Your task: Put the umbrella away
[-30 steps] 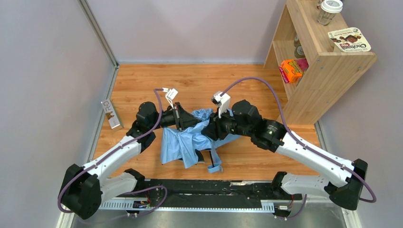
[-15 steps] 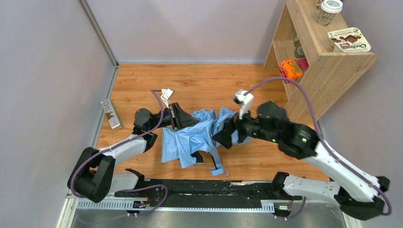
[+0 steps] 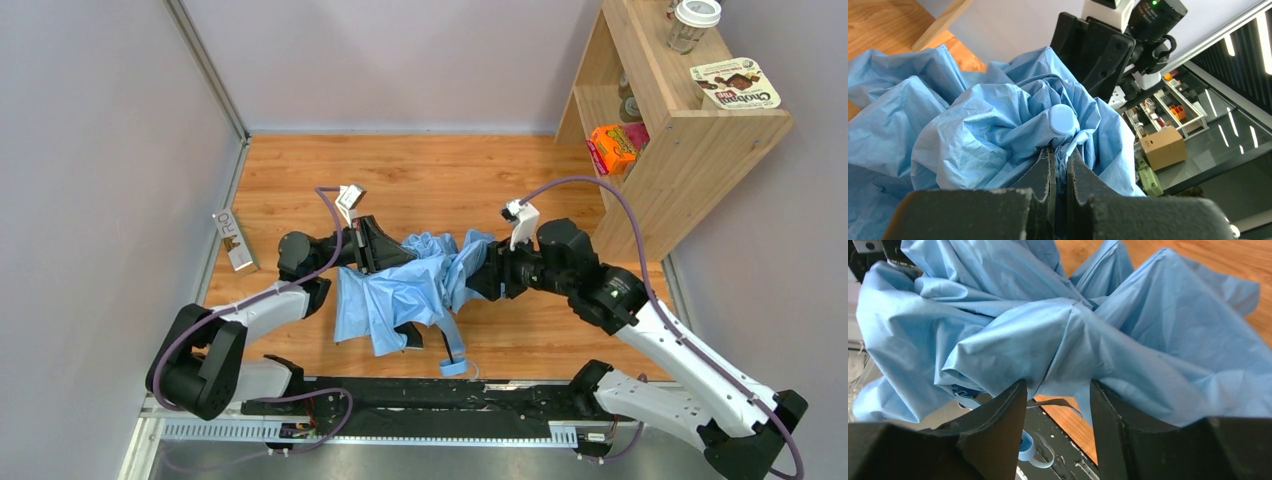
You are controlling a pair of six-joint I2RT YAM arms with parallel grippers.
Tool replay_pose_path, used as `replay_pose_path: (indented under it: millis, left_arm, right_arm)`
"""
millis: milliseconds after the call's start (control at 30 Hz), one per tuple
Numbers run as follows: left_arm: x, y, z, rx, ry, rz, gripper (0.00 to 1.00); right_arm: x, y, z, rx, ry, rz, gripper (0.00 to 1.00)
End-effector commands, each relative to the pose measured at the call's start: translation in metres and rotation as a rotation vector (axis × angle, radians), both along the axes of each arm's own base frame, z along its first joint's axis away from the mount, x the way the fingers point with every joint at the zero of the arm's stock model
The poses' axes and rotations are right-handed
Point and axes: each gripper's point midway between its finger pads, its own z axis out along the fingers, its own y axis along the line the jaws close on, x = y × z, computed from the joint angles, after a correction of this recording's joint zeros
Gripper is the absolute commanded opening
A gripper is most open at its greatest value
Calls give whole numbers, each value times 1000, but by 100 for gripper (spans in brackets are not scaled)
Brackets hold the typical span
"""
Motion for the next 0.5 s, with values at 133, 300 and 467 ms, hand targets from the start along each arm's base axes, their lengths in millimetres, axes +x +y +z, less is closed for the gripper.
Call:
replay_pose_path:
  millis: [133,300,467]
  left_arm:
    - [-22,3,43,-89,-195,-44,0]
    - [-41,-4,50,-93,-244,-118,0]
    - [-55,0,61,-104,-310,-138,0]
  right_arm:
    - [12,45,31,161,-195,193,57]
    - [7,74,35,196,-174,363,64]
    - [-5,88,30,237,-142,480,76]
